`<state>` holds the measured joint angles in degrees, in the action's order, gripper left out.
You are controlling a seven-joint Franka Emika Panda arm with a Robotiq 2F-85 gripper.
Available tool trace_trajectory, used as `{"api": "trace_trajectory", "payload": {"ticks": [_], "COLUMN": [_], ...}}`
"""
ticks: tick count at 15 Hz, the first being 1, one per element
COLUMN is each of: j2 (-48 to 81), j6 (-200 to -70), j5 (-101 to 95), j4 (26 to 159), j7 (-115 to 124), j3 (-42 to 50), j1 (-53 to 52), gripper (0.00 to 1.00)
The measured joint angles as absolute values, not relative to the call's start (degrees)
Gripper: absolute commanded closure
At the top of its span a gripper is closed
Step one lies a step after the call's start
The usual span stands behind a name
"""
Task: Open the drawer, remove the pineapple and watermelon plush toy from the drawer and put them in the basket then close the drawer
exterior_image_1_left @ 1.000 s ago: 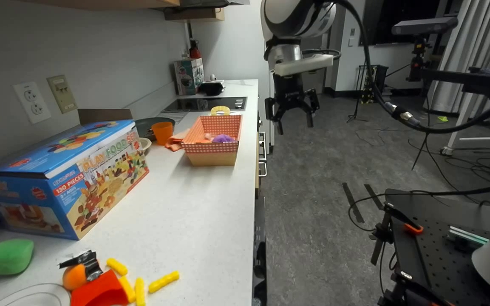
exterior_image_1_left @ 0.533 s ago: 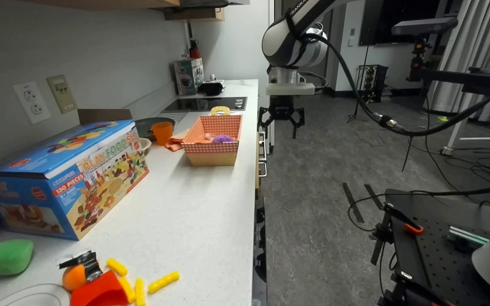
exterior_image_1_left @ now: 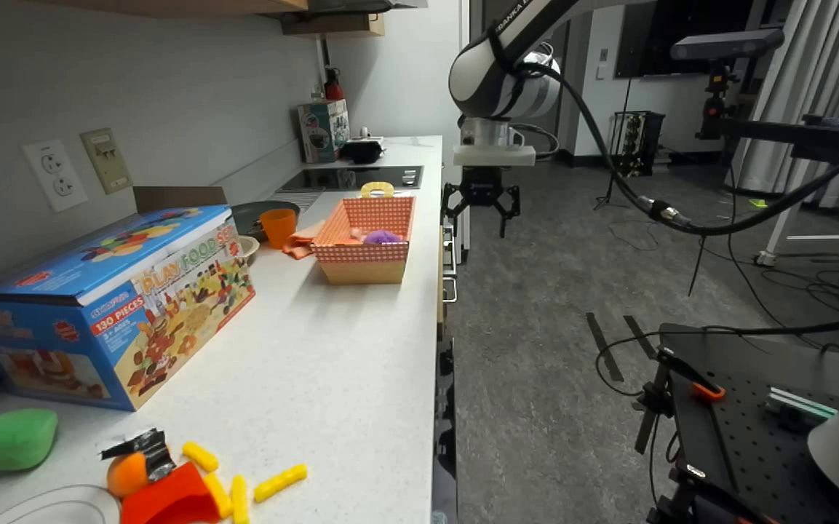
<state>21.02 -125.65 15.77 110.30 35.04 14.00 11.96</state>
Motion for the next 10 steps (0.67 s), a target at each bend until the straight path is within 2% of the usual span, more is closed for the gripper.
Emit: {"api": "trace_trajectory", "payload": {"ticks": [8,10], "j2": [33.6,34.9], "j6": [-140.5,-140.9], "j5": [15.1,15.1], "j4": [110.9,110.7], "j7": [35.7,35.7], "j3": [17.3,17.3], "j1": [14.3,14.6], "gripper": [0.00,0.00]}}
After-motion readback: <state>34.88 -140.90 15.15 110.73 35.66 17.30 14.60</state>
